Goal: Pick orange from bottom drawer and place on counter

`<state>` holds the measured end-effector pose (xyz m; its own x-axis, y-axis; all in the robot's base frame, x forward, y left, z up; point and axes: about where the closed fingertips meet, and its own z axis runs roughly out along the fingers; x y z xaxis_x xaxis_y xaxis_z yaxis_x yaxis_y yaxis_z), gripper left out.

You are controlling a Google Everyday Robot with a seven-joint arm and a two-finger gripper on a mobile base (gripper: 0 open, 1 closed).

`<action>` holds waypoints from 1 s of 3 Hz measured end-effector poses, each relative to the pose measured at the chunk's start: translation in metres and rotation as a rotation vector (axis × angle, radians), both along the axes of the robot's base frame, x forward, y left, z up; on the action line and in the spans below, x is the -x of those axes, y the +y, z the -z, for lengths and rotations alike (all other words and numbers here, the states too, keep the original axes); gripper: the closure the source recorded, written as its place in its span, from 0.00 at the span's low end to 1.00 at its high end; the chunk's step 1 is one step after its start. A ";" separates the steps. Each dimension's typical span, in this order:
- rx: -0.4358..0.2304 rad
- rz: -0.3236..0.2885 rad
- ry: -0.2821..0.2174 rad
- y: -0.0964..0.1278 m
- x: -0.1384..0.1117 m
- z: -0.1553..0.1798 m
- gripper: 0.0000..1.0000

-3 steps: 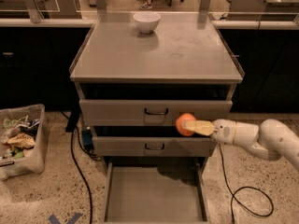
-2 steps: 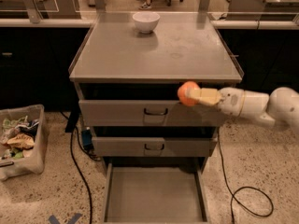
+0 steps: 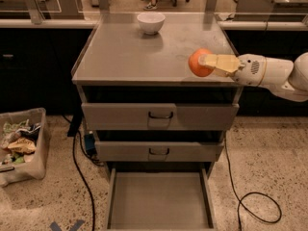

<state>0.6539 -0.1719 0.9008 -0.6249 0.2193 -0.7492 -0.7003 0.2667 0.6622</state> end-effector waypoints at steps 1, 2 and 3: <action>0.000 0.001 0.000 0.000 0.000 0.000 1.00; 0.011 0.008 -0.037 -0.001 -0.014 -0.016 1.00; 0.058 0.016 -0.082 0.008 -0.049 -0.032 1.00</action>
Offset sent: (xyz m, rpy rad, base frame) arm 0.0352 -0.0091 0.0418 -0.0293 -0.0967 -0.0332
